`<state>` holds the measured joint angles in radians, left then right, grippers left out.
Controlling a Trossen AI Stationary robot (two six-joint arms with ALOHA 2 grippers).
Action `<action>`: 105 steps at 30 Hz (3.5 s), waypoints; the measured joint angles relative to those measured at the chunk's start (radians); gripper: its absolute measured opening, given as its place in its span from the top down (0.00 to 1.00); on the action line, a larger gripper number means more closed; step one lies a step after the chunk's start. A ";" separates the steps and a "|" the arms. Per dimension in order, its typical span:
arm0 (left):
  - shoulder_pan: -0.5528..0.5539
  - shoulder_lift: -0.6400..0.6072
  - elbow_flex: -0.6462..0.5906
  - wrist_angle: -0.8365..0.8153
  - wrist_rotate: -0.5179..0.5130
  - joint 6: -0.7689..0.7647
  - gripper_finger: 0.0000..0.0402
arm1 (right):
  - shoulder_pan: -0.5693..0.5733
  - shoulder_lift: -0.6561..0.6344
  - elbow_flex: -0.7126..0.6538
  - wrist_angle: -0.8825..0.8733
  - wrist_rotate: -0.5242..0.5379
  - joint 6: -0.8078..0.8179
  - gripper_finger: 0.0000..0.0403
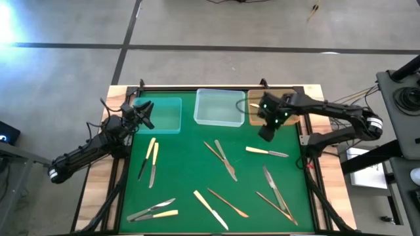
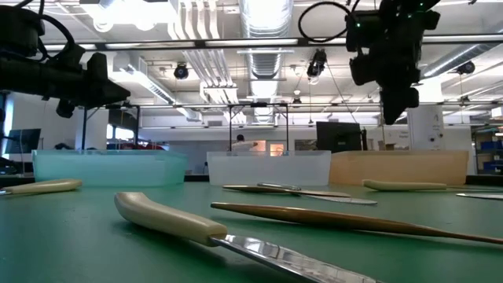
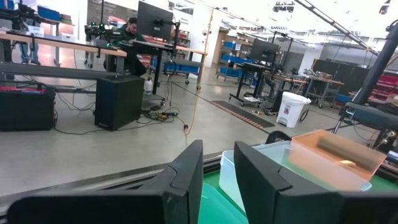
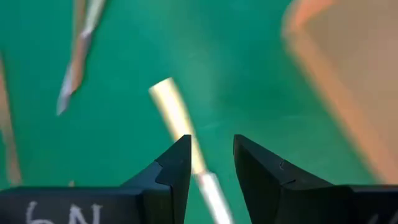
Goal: Sort silverware by color (type)
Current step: Put the yellow knife into the orange bin
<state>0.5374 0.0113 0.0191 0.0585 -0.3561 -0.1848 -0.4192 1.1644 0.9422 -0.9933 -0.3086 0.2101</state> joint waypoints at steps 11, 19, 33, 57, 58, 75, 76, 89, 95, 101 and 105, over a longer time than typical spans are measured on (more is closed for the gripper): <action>0.000 0.000 0.000 0.000 0.000 0.000 0.81 | 0.245 0.106 -0.007 0.067 0.060 -0.083 0.72; 0.000 0.000 0.000 0.000 0.000 0.000 0.81 | 0.312 0.237 0.005 0.174 0.039 -0.092 0.72; 0.000 0.000 0.000 0.000 0.000 0.000 0.81 | 0.308 0.338 0.005 0.208 0.084 -0.185 0.72; 0.000 0.000 0.000 0.000 0.000 0.000 0.81 | 0.308 0.378 -0.015 0.293 0.221 -0.158 0.49; 0.000 0.000 0.000 0.000 0.000 0.000 0.81 | 0.308 0.383 -0.016 0.300 0.229 -0.158 0.49; 0.000 0.000 0.000 0.000 0.000 0.000 0.81 | 0.307 0.492 -0.014 0.324 0.260 -0.168 0.80; 0.000 0.000 0.000 0.000 0.000 0.000 0.81 | 0.307 0.490 -0.014 0.323 0.260 -0.172 0.84; 0.000 0.000 0.000 0.000 0.000 0.000 0.81 | 0.308 0.345 0.060 0.137 0.220 -0.142 0.84; 0.000 0.000 0.000 0.000 0.000 0.000 0.81 | 0.305 0.207 0.157 0.042 0.315 -0.159 0.84; 0.000 0.000 0.000 0.000 0.000 0.000 0.81 | 0.261 0.121 0.241 -0.057 0.607 -0.250 0.84; 0.000 0.000 0.000 0.000 0.000 0.000 0.81 | 0.158 0.096 0.251 -0.031 0.706 -0.350 0.84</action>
<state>0.5374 0.0114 0.0193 0.0584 -0.3561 -0.1848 -0.2616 1.2605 1.1936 -1.0240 0.3973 -0.1394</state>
